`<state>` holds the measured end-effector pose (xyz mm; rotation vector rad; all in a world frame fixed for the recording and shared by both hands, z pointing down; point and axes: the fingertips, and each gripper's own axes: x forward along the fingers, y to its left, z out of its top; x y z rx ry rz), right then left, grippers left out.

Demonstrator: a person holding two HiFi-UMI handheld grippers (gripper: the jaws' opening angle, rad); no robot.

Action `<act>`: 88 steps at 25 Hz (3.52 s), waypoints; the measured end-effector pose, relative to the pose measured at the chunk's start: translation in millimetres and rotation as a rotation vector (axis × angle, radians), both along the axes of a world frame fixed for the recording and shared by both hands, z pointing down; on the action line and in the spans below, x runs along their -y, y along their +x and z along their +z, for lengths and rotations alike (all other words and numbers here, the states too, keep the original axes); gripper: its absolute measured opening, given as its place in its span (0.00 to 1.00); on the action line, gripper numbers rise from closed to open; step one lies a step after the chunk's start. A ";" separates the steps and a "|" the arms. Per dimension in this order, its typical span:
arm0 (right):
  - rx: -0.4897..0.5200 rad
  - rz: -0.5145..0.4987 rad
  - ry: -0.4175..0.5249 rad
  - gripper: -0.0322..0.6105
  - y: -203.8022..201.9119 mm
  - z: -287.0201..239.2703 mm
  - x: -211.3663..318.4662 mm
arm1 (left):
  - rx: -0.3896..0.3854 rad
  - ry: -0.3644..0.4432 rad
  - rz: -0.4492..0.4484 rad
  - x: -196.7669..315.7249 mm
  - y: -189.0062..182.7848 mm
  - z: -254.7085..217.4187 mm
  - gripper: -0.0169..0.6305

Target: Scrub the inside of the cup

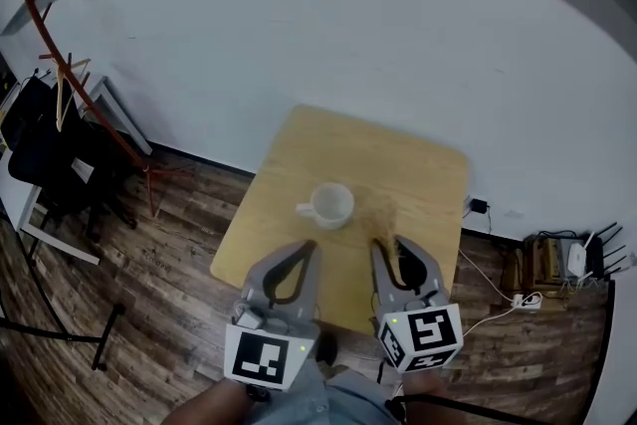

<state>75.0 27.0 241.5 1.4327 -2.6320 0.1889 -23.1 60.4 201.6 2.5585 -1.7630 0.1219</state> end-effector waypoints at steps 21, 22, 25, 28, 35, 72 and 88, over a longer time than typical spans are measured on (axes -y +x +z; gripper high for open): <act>-0.067 0.063 -0.265 0.18 -56.2 115.7 74.4 | -0.083 -0.283 0.146 112.4 -66.3 156.2 0.06; -0.069 0.071 -0.273 0.18 -56.2 118.9 74.3 | -0.082 -0.290 0.157 115.2 -69.1 163.7 0.06; -0.073 0.093 -0.290 0.18 -54.3 125.5 78.3 | -0.059 -0.298 0.206 126.2 -71.7 182.6 0.12; -0.073 0.112 -0.306 0.18 -54.2 130.7 85.0 | -0.022 -0.301 0.280 137.0 -69.9 200.2 0.26; -0.076 0.141 -0.339 0.18 -49.7 146.5 91.7 | 0.065 -0.234 0.459 153.8 -53.7 226.7 0.33; -0.091 0.205 -0.380 0.18 -31.8 147.7 92.6 | 0.389 -0.280 0.781 151.9 -32.1 247.6 0.17; -0.293 -0.066 -0.343 0.18 10.7 128.3 118.3 | 0.615 -0.347 0.869 155.2 -20.0 235.2 0.17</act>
